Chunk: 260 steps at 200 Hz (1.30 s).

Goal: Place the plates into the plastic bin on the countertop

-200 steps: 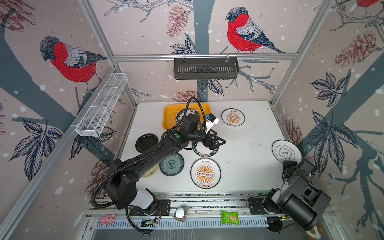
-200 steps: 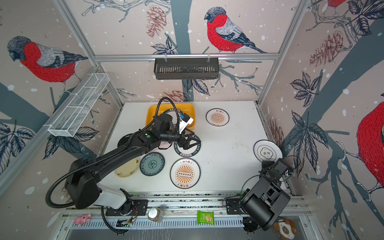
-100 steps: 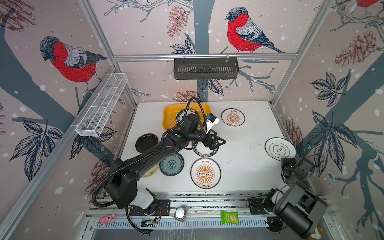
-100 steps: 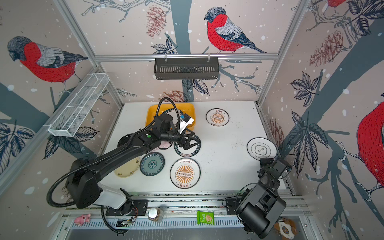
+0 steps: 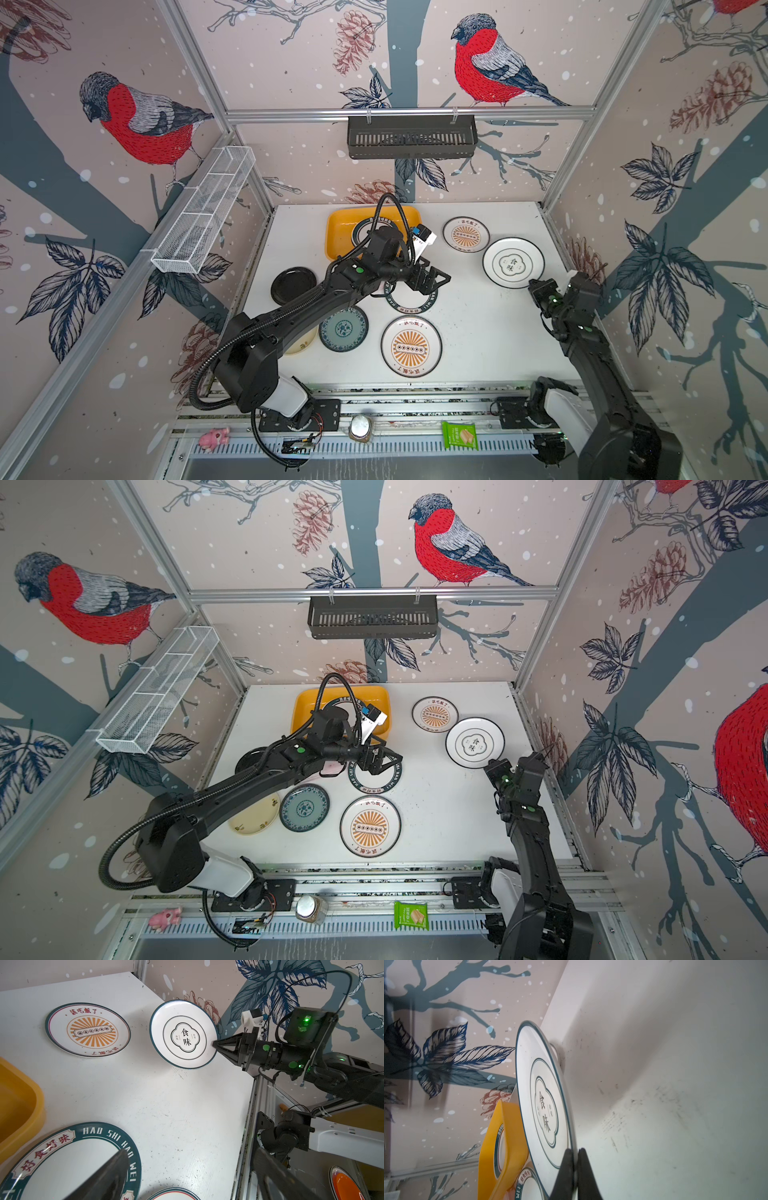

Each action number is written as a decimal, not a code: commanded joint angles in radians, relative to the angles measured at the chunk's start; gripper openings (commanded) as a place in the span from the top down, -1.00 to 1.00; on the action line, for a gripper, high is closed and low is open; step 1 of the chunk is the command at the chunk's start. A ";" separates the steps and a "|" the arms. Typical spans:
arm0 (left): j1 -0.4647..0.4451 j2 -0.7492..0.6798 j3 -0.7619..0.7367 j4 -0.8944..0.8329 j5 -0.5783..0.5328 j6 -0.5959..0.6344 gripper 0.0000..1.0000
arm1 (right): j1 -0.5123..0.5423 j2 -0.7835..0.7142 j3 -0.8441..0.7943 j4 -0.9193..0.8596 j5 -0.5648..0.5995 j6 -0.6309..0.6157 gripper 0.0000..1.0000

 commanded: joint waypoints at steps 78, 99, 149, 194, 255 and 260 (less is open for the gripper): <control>0.170 0.100 0.057 -0.064 -0.021 -0.117 -0.86 | 0.463 0.156 0.196 0.122 0.045 -0.025 0.99; 0.209 0.125 0.059 -0.053 0.029 -0.148 -0.83 | 0.508 0.196 0.216 0.166 0.018 -0.022 0.99; 0.296 0.166 0.034 0.029 0.168 -0.243 -0.59 | 0.570 0.254 0.244 0.233 -0.044 -0.017 1.00; 0.313 0.169 0.023 0.061 0.201 -0.261 -0.18 | 0.592 0.293 0.255 0.287 -0.087 0.000 0.99; 0.320 0.168 0.011 0.093 0.228 -0.284 0.68 | 0.602 0.311 0.253 0.308 -0.098 0.006 1.00; 0.320 0.169 0.010 0.095 0.229 -0.286 0.73 | 0.602 0.311 0.253 0.309 -0.099 0.004 1.00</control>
